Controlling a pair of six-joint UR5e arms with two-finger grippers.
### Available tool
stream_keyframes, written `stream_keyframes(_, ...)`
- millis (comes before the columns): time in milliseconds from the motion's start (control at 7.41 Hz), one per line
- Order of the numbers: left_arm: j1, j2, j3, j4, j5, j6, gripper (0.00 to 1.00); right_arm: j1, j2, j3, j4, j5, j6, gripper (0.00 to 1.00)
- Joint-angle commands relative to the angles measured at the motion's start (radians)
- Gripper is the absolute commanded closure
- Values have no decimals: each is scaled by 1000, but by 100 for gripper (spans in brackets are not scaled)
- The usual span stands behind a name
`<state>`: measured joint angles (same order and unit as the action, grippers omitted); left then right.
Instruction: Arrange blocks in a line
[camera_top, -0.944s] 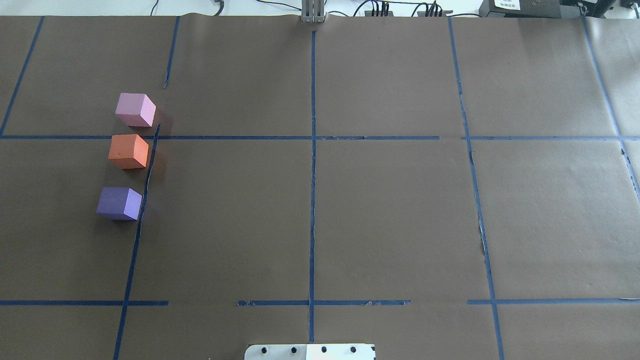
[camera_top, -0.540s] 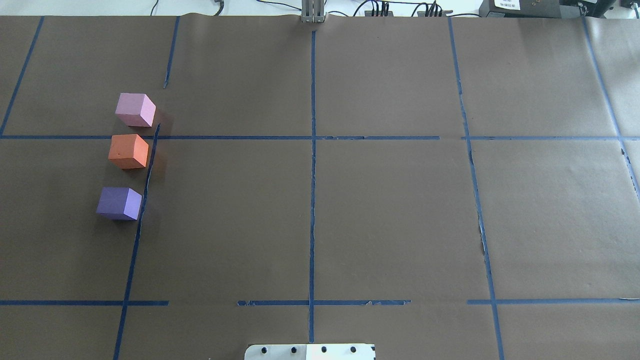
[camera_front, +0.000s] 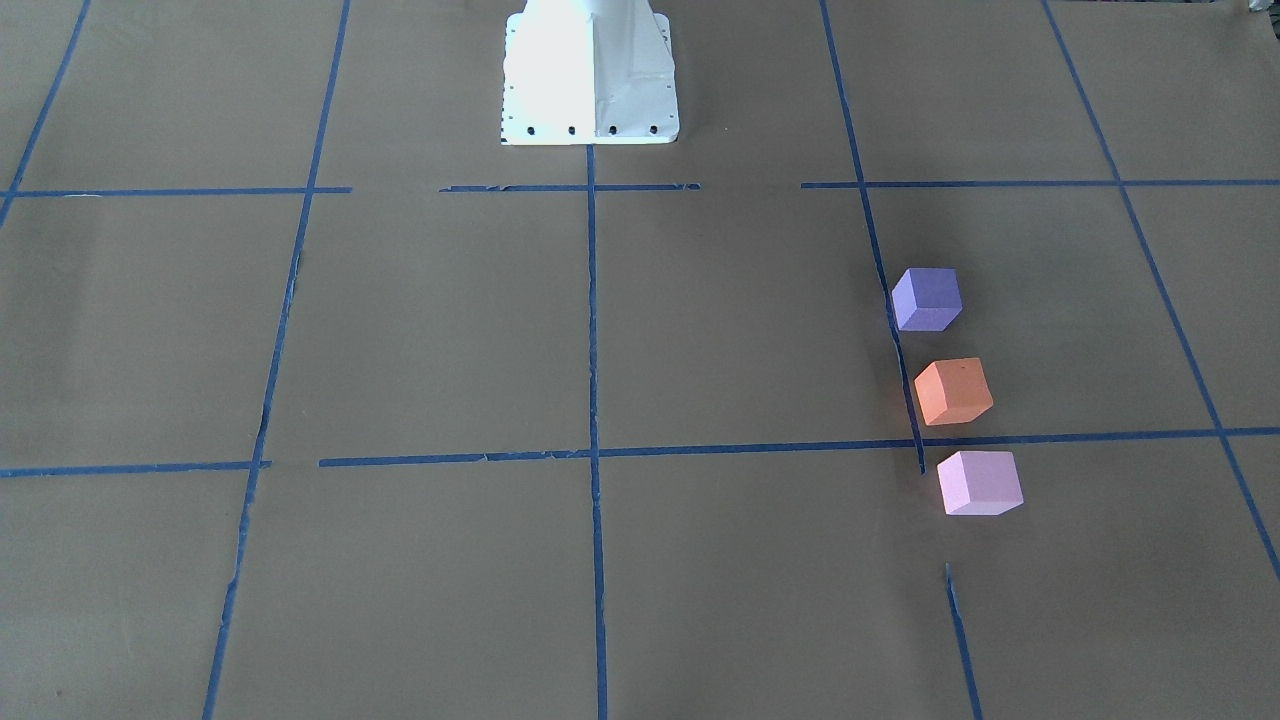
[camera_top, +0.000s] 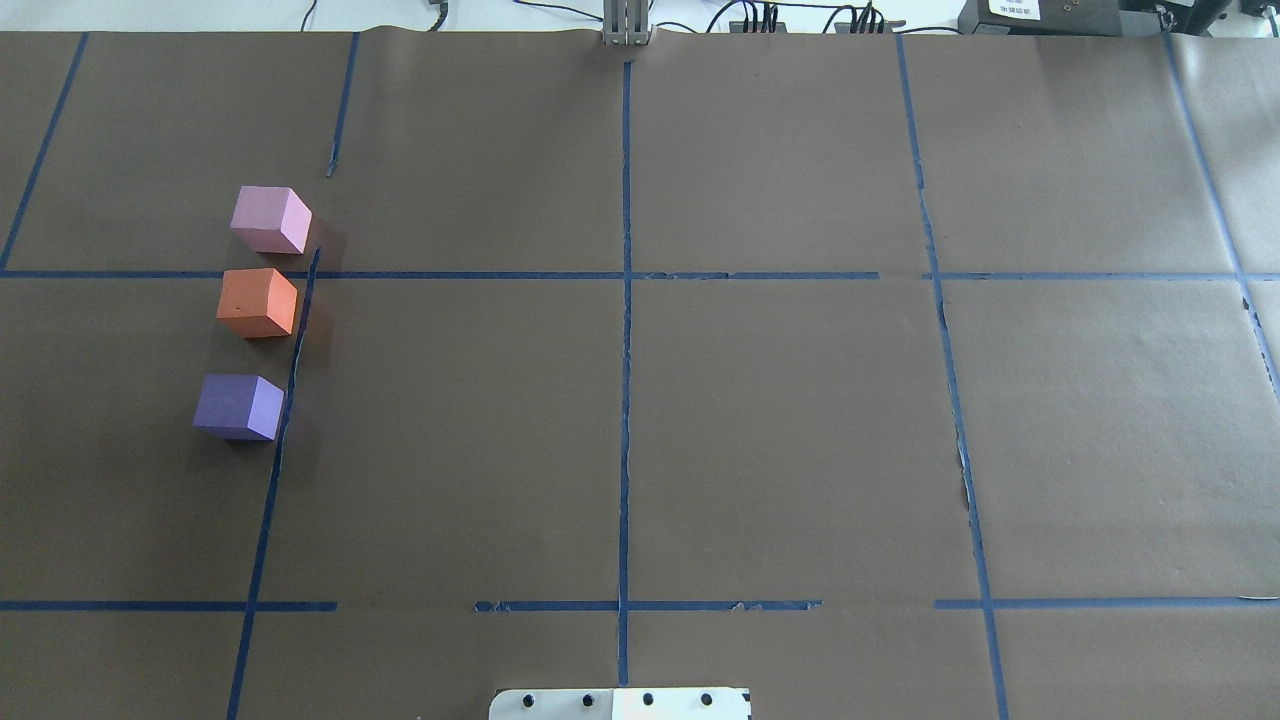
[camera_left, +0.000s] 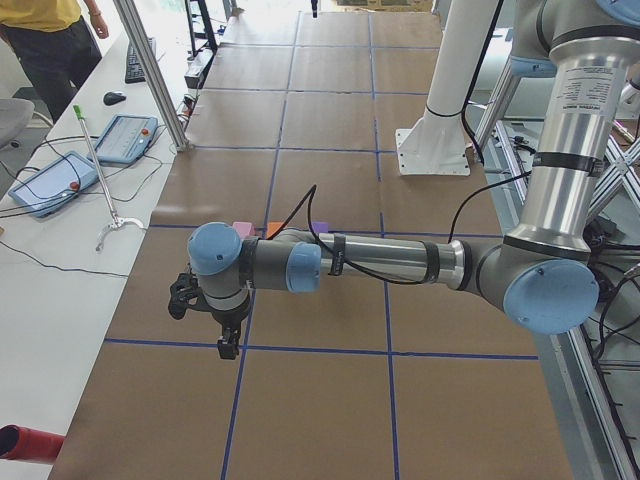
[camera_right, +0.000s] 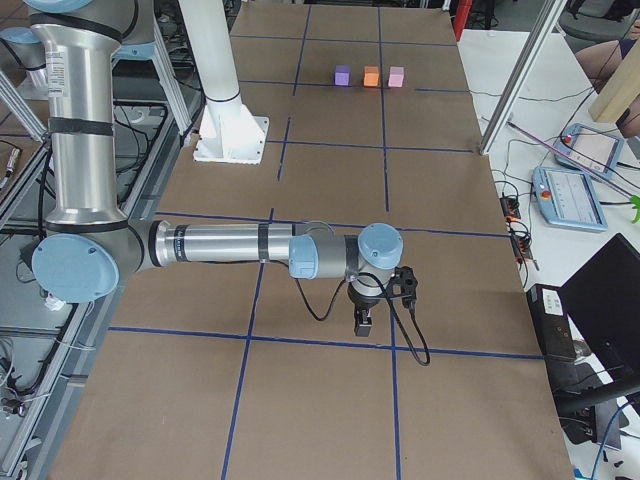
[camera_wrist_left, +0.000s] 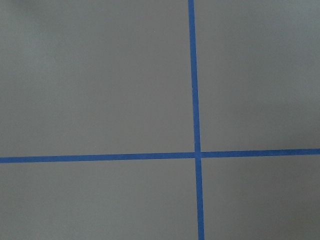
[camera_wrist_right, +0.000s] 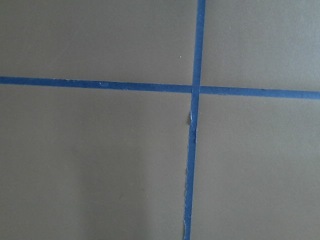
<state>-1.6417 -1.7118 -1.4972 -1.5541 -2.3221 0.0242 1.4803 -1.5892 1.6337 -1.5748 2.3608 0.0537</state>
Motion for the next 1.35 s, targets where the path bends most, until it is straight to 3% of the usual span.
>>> stream_keyframes(0, -12, 40, -26, -1, -2, 0, 0, 0, 0, 0, -1, 0, 0, 0)
stream_keyframes(1214, -12, 81, -87, 63, -3, -13, 0, 0, 0, 0, -1, 0, 0, 0)
